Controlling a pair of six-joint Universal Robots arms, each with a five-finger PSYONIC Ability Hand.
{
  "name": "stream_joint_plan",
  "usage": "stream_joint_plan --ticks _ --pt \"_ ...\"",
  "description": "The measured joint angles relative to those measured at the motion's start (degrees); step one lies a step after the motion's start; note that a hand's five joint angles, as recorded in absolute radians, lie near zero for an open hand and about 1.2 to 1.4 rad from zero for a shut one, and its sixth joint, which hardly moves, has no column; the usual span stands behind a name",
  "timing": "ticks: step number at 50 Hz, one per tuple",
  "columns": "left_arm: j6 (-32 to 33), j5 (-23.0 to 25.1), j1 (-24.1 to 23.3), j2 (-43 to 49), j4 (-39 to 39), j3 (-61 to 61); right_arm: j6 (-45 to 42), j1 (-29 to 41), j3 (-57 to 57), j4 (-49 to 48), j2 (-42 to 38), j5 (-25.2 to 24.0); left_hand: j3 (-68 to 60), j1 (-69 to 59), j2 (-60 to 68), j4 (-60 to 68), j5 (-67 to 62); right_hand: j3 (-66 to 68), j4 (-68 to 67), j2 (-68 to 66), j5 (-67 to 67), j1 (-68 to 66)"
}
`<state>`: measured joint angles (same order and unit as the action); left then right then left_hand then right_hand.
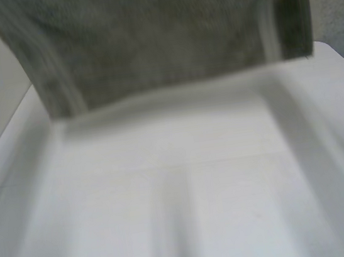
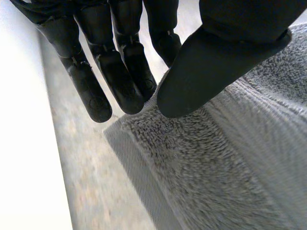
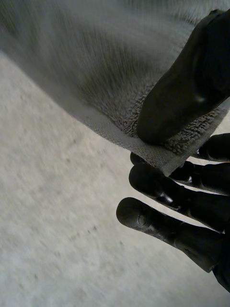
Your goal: Fold the laundry
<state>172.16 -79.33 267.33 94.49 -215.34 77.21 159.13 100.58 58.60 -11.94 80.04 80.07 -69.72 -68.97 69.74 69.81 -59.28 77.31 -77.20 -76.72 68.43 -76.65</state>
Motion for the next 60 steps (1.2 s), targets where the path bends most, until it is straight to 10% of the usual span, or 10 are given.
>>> stream_joint_plan --ticks 10,26,48,60 --pt "-0.2 5.5 1.7 1.1 -0.2 12.9 -4.9 -0.1 4.5 18.6 -4.9 -5.6 0.0 0.0 0.0 0.0 0.0 0.0 0.0 0.0 0.0 0.0" --pt "27.4 14.9 7.9 19.6 4.1 32.7 -22.2 -0.5 27.6 21.6 -13.3 -7.2 -0.1 0.0 0.0 0.0 0.0 0.0 0.0 0.0 0.0 0.0" --pt "35.6 28.1 17.0 -14.1 38.3 39.7 -38.5 -17.8 25.5 54.7 9.7 -16.0 -0.1 -0.2 0.0 0.0 -0.1 0.0 0.0 0.0 0.0 0.0" --pt "37.1 28.2 13.7 -4.0 31.8 35.3 -39.1 -17.9 22.4 52.3 -2.7 -17.7 -0.1 -0.3 0.0 0.0 -0.1 0.0 0.0 0.0 0.0 0.0"
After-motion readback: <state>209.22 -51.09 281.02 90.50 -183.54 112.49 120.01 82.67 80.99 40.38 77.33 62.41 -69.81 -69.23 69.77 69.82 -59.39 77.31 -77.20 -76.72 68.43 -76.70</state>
